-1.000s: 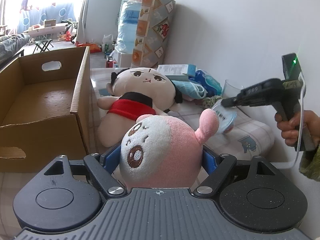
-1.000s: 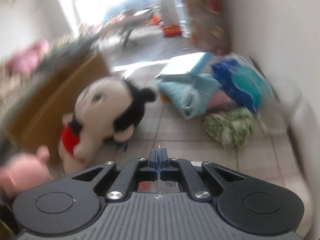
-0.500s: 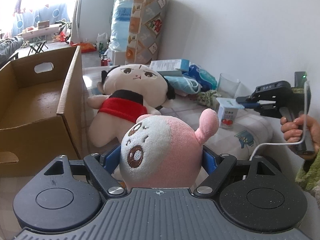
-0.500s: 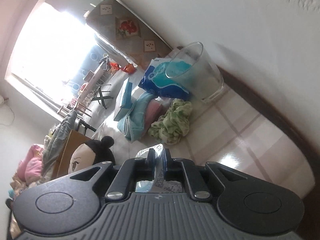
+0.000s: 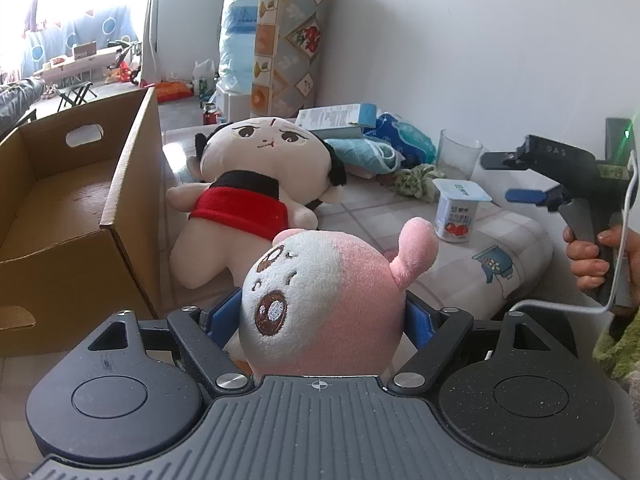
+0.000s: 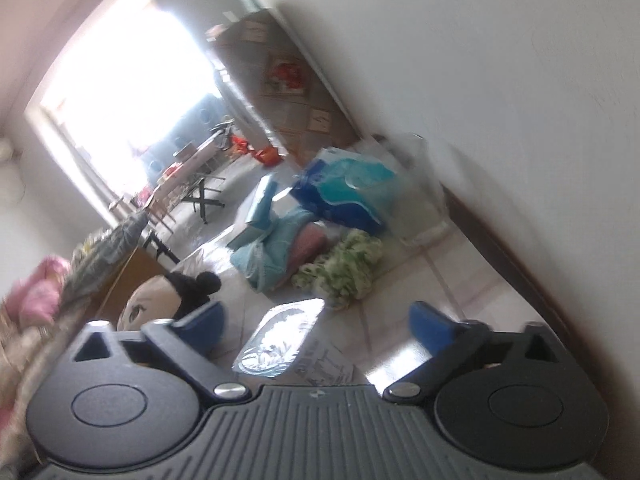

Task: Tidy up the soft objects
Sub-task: 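Grasp the yogurt cup by its foil lid with the right gripper, then carry the pink toy and yogurt cup into the box and release both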

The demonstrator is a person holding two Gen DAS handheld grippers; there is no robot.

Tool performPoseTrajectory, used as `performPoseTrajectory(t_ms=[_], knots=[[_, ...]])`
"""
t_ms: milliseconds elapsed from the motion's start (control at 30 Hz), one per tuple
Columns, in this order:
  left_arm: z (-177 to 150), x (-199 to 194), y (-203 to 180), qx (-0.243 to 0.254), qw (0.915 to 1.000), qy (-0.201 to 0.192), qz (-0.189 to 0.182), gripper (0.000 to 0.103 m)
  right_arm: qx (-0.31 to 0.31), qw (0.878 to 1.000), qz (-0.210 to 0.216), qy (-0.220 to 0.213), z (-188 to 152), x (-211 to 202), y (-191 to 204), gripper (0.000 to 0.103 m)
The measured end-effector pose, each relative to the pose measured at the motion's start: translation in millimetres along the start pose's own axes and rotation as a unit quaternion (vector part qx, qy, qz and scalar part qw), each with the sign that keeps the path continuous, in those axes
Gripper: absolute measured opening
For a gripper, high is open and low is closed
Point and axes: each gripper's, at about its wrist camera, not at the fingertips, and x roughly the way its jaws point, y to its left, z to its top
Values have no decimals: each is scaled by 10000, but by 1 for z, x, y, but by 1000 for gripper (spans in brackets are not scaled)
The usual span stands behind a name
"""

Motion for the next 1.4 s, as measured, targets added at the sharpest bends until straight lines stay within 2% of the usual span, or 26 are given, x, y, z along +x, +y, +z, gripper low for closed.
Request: performPoseTrajectory(t_ms=[133, 300, 433, 567, 733, 800, 900, 1200, 1400], knots=[[0, 1, -3, 49, 10000, 37, 41, 81, -876, 9957, -209, 206, -7, 15, 33, 103], [1, 1, -5, 72, 9999, 54, 81, 81, -1435, 9853, -673, 643, -11, 48, 62, 103], [1, 3, -5, 66, 9999, 77, 101, 81, -2031, 9722, -836, 806, -24, 62, 82, 103], [2, 4, -5, 61, 9999, 90, 89, 81, -2579, 9562, -1166, 746, -36, 74, 96, 103], [2, 4, -4, 61, 9999, 87, 61, 81, -2359, 9618, -1170, 745, -33, 78, 88, 95], [2, 5, -4, 57, 9999, 92, 53, 81, -2240, 9650, -1152, 730, -31, 78, 83, 80], [2, 6, -4, 52, 9999, 93, 41, 81, -2134, 9670, -1159, 767, -29, 79, 79, 68], [3, 5, -2, 42, 10000, 30, 47, 81, -2028, 9707, -1138, 605, -28, 72, 78, 67], [6, -11, 0, -1, 9998, -198, 63, 81, -2021, 9726, -1090, 369, -22, 49, 89, 66]])
